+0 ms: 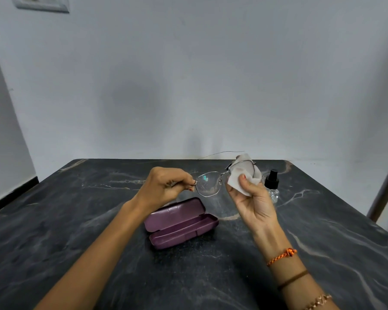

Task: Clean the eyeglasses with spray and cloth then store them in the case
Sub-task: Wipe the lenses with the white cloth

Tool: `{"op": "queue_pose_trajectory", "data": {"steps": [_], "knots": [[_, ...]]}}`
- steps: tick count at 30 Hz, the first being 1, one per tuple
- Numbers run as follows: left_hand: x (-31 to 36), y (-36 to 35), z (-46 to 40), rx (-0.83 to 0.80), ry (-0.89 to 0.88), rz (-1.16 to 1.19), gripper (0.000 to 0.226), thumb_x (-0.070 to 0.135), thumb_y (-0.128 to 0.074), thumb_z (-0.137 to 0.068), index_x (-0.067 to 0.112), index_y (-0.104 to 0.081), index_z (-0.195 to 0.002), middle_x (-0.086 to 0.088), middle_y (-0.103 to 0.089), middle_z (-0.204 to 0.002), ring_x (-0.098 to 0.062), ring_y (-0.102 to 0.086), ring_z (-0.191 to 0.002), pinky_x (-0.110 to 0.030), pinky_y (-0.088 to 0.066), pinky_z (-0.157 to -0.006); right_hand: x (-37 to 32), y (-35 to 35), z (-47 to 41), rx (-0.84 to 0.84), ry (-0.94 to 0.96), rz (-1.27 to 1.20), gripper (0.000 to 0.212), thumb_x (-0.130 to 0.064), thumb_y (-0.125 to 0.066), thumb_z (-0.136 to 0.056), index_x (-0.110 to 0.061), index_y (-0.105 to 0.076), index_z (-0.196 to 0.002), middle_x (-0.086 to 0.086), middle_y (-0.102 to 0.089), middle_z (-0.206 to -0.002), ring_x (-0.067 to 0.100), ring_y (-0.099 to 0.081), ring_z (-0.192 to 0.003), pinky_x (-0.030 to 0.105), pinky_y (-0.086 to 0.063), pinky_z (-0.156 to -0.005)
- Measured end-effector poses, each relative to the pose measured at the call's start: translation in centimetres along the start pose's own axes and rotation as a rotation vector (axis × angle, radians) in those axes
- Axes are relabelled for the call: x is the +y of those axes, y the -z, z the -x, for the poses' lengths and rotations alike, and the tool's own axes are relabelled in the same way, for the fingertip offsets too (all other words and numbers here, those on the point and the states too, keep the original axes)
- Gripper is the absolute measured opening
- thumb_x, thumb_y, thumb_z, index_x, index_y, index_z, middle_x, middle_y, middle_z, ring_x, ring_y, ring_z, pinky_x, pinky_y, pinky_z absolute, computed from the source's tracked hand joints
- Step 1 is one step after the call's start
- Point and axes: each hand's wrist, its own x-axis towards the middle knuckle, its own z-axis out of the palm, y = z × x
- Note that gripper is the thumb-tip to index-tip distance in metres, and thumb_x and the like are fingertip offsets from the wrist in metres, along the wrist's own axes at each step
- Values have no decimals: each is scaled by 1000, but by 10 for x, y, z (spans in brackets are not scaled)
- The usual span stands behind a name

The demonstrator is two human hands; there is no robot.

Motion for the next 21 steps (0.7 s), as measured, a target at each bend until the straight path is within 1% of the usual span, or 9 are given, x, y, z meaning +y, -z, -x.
{"op": "queue_pose_trajectory", "data": {"steps": [3,6,8,10,12,14,18,19,21], "knots": [[0,2,0,3,2,-7,6,7,-62,-75,10,-62,-80,-8,-69,-70,-7,-65,-70,-21,-56,-62,0,-1,-1,-29,23,172,61,-18,-94,-15,-15,-73,-72,1,-73,-73,12,-70,-70,28,-58,-67],[2,3,0,-10,-5,-24,8,9,-62,-76,15,-61,-81,-8,-69,-68,-11,-67,-70,-26,-56,-62,-2,0,-2,9,83,319,74,-34,-93,-17,-13,-68,-83,-5,-73,-72,6,-69,-70,21,-58,-64],[1,5,-2,-9,-8,-28,9,9,-62,-76,15,-61,-82,-6,-69,-69,-11,-67,-69,-27,-57,-62,-6,2,-2,62,98,388,70,-40,-92,-14,-12,-72,-76,-5,-74,-70,6,-70,-68,19,-57,-58],[1,6,-3,-8,-5,-28,10,9,-62,-76,16,-61,-82,-2,-67,-71,-8,-66,-69,-25,-56,-61,-9,4,-1,118,102,422,68,-43,-91,-10,-12,-74,-69,-3,-74,-69,8,-71,-67,23,-59,-60],[0,6,-2,-10,-2,-16,9,9,-62,-76,16,-61,-82,0,-66,-73,-6,-65,-70,-23,-56,-61,-7,5,-1,160,106,398,77,-43,-90,-7,-13,-69,-74,-3,-74,-67,9,-70,-64,24,-58,-60],[1,4,0,-28,3,3,7,8,-61,-76,12,-62,-81,-5,-68,-72,-7,-65,-70,-22,-56,-61,-6,3,0,190,78,297,74,-38,-91,-13,-15,-64,-79,-4,-72,-62,8,-69,-58,24,-57,-56],[0,-2,2,-66,18,-24,14,7,-60,-75,-4,-68,-74,-14,-71,-69,-11,-66,-70,-24,-56,-61,-2,2,1,229,37,227,28,-22,-71,-62,-17,-58,-87,-7,-69,-58,5,-65,-54,19,-54,-51],[0,-3,2,-70,17,-27,14,7,-60,-75,-4,-68,-73,-14,-71,-70,-11,-66,-70,-24,-56,-61,-2,1,1,223,33,243,28,-19,-71,-61,-16,-59,-86,-7,-70,-59,6,-66,-57,19,-54,-52],[1,-5,2,-58,16,-26,12,6,-60,-75,-4,-67,-74,-14,-70,-69,-10,-66,-70,-24,-56,-61,-1,-1,2,165,33,258,51,-18,-85,-41,-15,-61,-86,-5,-72,-64,8,-68,-63,19,-55,-55]]}}
